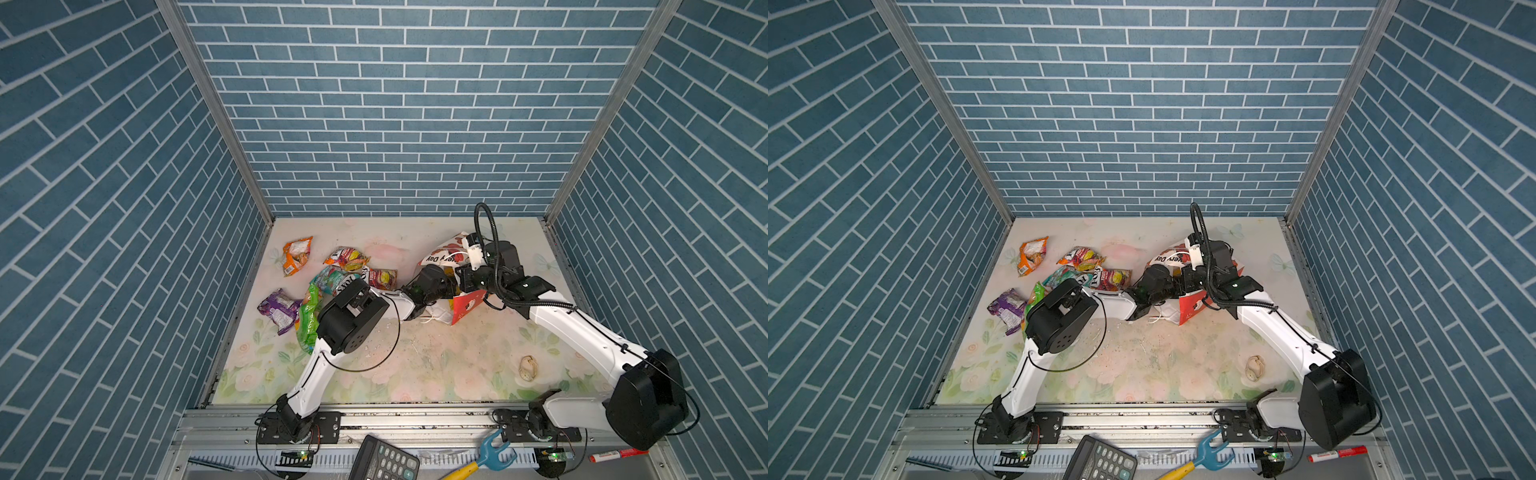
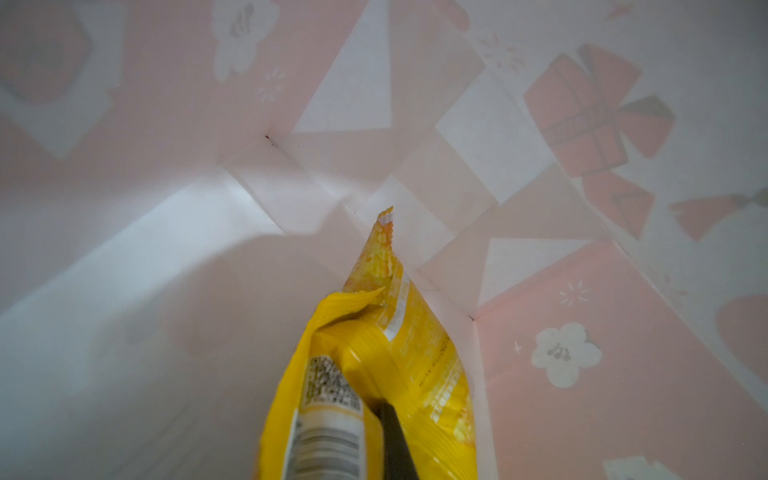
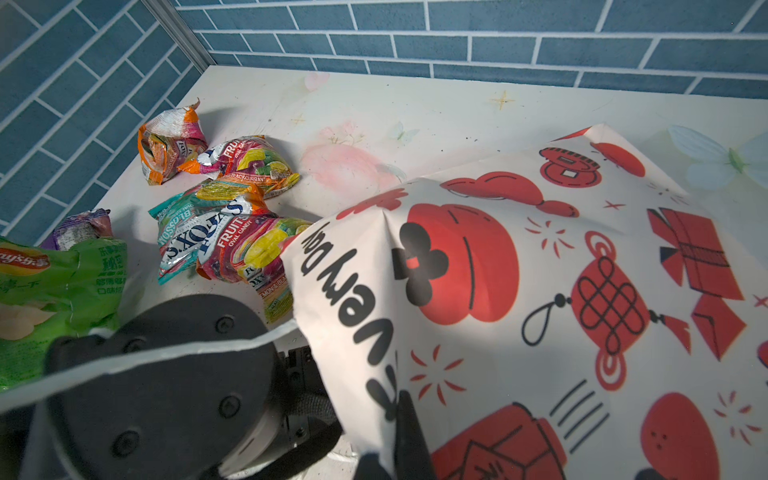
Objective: Take the snacks out of the paper bag
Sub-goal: 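Lift the yellow packet up and out of the bag opening with the left gripper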
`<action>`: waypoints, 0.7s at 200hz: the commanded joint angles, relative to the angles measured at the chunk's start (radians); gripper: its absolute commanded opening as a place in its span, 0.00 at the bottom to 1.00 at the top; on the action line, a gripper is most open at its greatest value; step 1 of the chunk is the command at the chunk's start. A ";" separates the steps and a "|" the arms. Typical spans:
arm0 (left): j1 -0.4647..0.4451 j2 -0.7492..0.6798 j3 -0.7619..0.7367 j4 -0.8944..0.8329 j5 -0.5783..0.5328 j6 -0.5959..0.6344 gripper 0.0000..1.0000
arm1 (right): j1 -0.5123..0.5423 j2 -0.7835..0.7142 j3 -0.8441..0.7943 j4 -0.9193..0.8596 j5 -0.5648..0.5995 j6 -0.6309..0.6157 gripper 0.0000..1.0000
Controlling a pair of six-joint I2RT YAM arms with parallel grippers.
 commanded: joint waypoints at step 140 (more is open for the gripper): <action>0.051 -0.071 -0.068 0.057 0.035 -0.023 0.00 | -0.001 0.039 0.033 -0.082 0.161 0.017 0.00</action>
